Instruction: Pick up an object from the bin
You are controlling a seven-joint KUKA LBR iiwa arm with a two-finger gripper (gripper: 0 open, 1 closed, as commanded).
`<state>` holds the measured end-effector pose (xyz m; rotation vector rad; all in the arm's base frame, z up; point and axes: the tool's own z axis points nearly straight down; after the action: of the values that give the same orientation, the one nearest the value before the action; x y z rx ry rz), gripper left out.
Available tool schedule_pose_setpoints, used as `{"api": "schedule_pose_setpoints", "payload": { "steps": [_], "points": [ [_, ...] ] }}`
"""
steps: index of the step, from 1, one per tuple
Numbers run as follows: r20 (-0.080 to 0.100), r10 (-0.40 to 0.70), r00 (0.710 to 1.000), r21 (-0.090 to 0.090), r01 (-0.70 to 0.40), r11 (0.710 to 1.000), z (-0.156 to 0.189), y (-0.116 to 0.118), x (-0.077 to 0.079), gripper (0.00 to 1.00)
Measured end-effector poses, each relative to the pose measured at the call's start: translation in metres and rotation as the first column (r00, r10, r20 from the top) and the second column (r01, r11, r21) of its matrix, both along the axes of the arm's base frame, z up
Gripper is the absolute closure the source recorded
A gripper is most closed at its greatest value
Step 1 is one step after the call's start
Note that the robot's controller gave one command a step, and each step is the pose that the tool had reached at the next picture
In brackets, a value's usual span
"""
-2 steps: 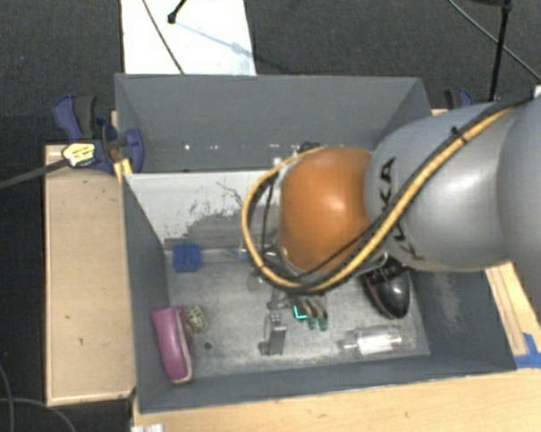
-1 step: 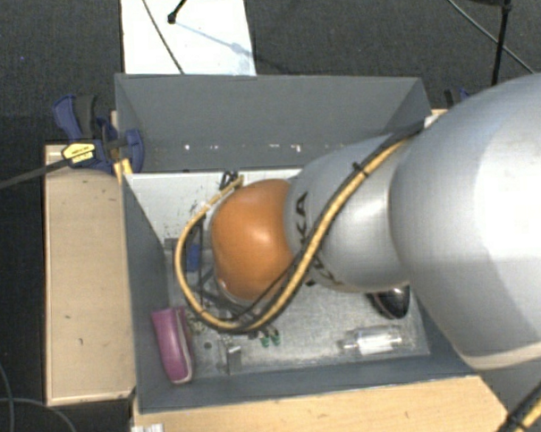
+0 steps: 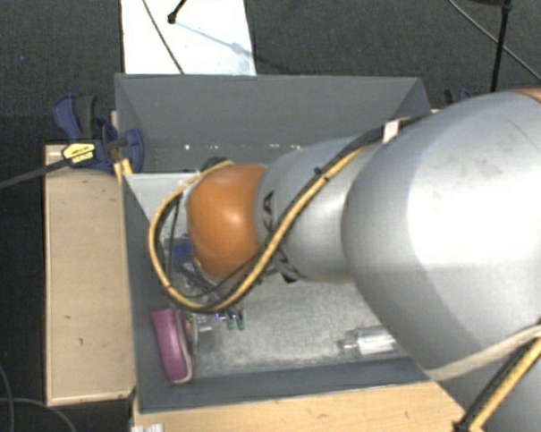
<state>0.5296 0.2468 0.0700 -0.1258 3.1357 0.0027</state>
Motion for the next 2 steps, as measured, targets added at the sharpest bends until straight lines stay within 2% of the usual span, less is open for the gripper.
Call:
{"api": "schedule_pose_setpoints", "payload": {
  "steps": [1, 2],
  "points": [
    [0.0, -0.004, 1.0, -0.001, 0.004, 1.0, 0.001, -0.001, 0.0, 1.0],
    [0.005, -0.074, 0.997, 0.004, 0.074, 0.997, 0.105, 0.006, -0.016, 1.0]
  ]
}}
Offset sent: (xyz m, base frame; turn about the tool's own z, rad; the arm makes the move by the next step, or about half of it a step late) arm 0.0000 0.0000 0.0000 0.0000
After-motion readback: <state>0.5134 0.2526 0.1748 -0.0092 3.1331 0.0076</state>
